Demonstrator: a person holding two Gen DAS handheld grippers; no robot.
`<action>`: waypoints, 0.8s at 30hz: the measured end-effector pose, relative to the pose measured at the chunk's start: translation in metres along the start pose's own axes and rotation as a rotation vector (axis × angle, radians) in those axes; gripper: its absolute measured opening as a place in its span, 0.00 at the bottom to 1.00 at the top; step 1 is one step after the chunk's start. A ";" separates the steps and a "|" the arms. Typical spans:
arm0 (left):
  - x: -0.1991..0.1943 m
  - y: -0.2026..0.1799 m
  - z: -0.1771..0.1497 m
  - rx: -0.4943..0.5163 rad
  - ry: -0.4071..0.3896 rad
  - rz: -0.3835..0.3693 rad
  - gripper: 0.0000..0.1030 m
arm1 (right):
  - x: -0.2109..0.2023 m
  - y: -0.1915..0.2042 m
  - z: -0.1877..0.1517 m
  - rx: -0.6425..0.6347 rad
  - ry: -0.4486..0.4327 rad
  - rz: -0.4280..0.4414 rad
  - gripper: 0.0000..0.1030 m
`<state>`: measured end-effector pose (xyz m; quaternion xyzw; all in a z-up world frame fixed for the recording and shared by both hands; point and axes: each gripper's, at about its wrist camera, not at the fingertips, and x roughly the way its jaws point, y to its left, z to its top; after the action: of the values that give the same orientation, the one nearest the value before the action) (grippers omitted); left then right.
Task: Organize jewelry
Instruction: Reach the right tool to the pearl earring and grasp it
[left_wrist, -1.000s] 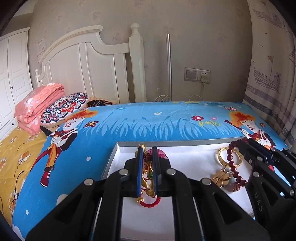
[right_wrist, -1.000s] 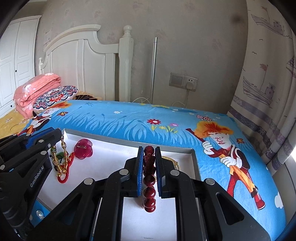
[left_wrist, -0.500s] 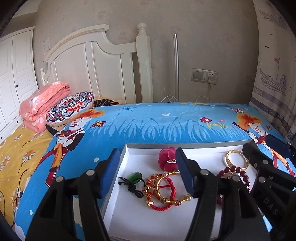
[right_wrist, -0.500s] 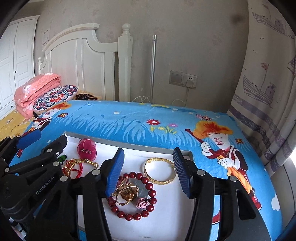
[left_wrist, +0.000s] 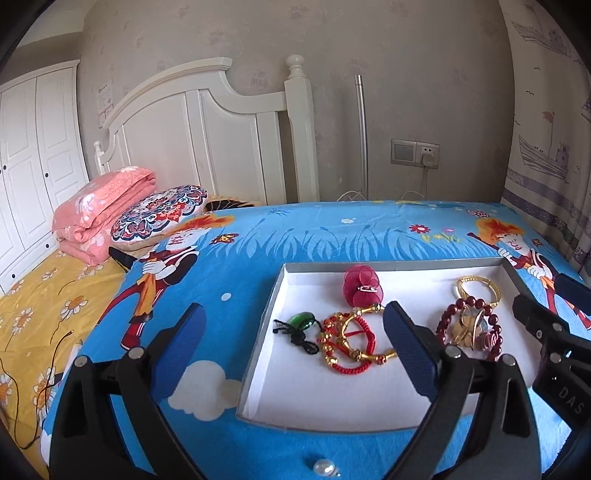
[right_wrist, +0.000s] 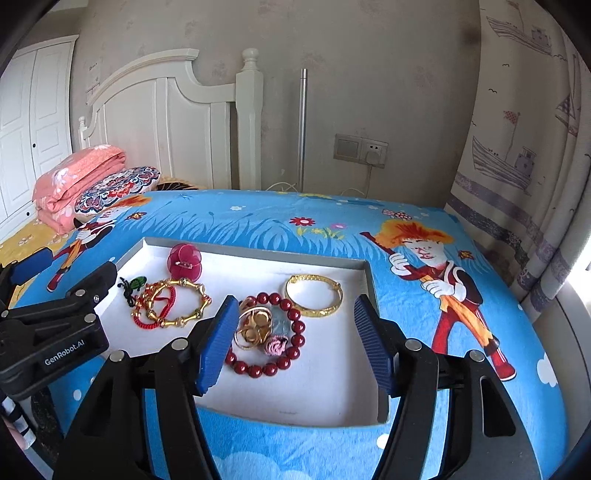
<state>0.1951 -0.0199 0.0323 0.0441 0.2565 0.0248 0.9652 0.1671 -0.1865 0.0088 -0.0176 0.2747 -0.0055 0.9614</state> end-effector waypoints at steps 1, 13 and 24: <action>-0.005 0.003 -0.005 -0.005 -0.008 0.003 0.94 | -0.005 0.000 -0.005 0.000 -0.005 0.005 0.61; -0.074 0.025 -0.068 -0.027 -0.059 -0.033 0.95 | -0.065 0.003 -0.070 -0.013 -0.050 0.039 0.72; -0.094 0.009 -0.117 0.049 -0.054 -0.058 0.95 | -0.086 -0.009 -0.108 0.013 -0.090 0.018 0.72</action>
<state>0.0555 -0.0092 -0.0216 0.0608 0.2321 -0.0107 0.9707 0.0365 -0.1970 -0.0371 -0.0091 0.2311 0.0021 0.9729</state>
